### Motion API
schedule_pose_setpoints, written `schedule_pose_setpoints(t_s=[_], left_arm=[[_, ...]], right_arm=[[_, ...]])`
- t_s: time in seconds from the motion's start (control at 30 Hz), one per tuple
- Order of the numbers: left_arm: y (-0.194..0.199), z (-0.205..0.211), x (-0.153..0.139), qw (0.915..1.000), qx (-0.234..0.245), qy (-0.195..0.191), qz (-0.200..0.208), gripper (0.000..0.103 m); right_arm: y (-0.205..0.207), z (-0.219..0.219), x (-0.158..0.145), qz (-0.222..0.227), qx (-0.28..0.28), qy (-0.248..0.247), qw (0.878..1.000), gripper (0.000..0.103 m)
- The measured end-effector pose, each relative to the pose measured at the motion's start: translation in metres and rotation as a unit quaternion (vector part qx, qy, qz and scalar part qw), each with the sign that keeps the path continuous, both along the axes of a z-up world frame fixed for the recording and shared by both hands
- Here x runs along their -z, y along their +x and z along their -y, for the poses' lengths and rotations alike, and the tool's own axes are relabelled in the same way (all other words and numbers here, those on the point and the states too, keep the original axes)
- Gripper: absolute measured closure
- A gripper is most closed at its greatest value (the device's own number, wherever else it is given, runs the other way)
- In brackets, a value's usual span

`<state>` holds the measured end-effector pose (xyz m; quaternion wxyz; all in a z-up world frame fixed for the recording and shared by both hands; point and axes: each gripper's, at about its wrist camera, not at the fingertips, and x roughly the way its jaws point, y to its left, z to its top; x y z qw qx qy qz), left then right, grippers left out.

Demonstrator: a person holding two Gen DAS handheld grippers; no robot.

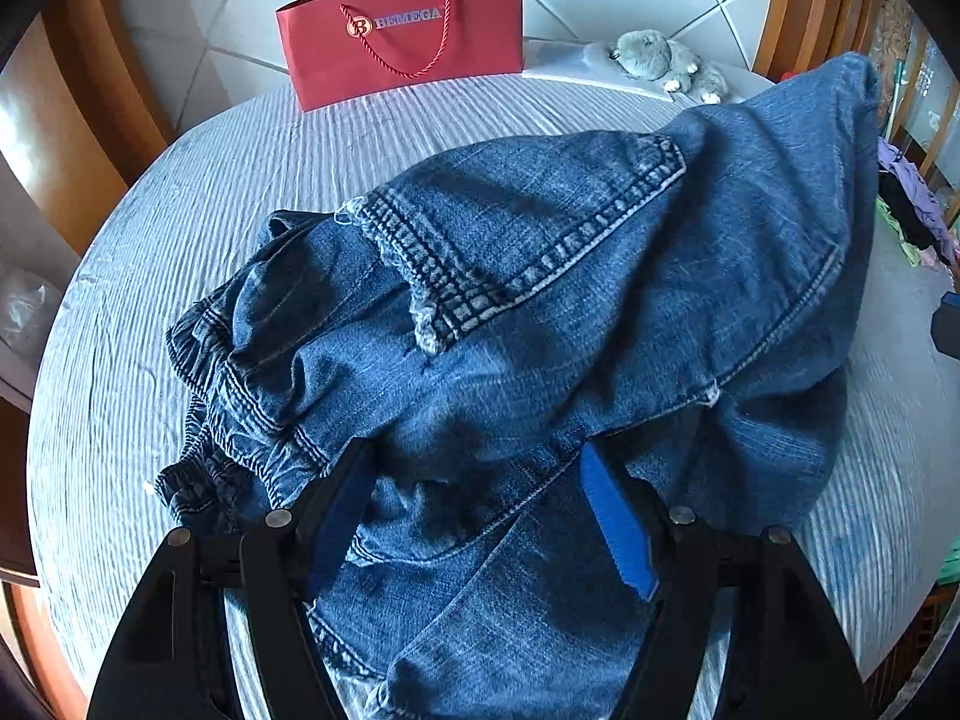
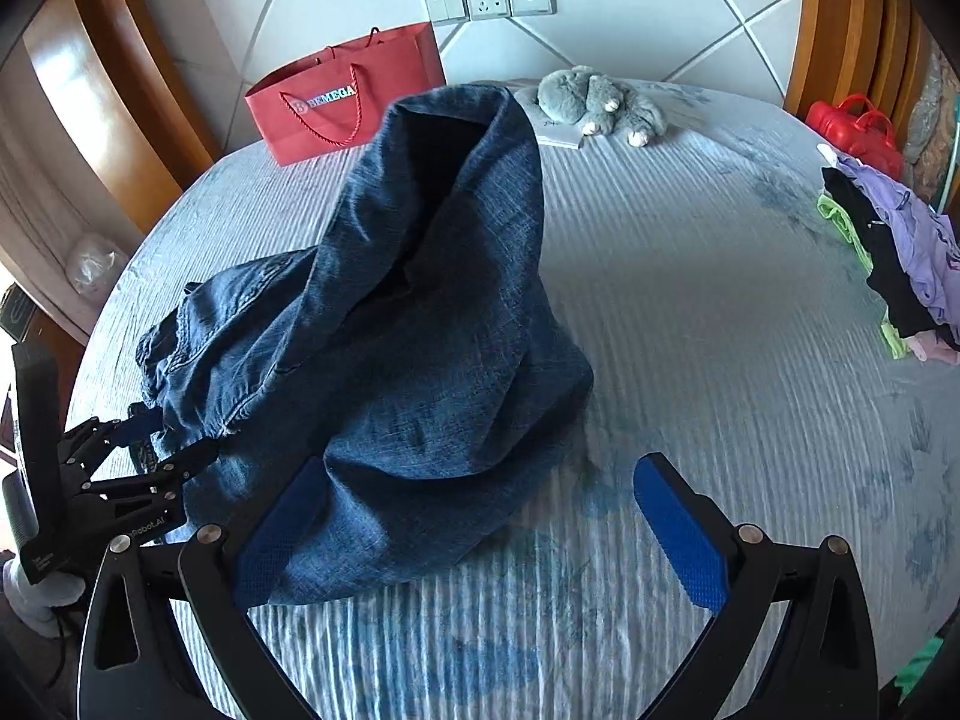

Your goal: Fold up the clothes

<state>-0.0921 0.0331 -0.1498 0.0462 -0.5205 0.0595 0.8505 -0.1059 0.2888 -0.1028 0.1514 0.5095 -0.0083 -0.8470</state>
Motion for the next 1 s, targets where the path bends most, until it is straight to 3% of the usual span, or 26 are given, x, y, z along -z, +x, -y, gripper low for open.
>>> schedule_pose_setpoints(t_s=[0.3,0.4,0.63,0.7,0.77,0.87,1.0], left_arm=[[0.001,0.015,-0.01,0.9994,-0.024,0.017,-0.017,0.032],[-0.002,0.016,0.003,0.9996,-0.025,0.012,0.01,0.032],[0.007,0.017,0.021,0.9994,-0.02,0.014,0.026,0.033],[0.008,0.019,0.017,0.9991,-0.021,0.028,0.022,0.046],[0.01,0.023,0.01,0.9988,-0.026,0.04,0.013,0.074],[0.013,0.031,-0.002,0.9984,-0.034,0.045,-0.005,0.084],[0.019,0.044,-0.029,0.9972,-0.05,0.043,-0.034,0.087]], right_arm=[[-0.024,0.011,0.017,0.01,-0.027,-0.004,1.0,0.0],[-0.029,0.012,0.021,0.012,-0.027,-0.01,1.0,0.0],[-0.035,0.014,0.037,0.022,-0.036,-0.011,0.999,0.0],[-0.039,0.015,0.045,0.028,-0.04,-0.011,0.999,0.0],[-0.042,0.016,0.053,0.034,-0.044,-0.011,0.998,0.0],[-0.041,0.017,0.058,0.04,-0.044,-0.021,0.998,0.0],[-0.04,0.021,0.071,0.042,-0.032,-0.031,0.998,0.0]])
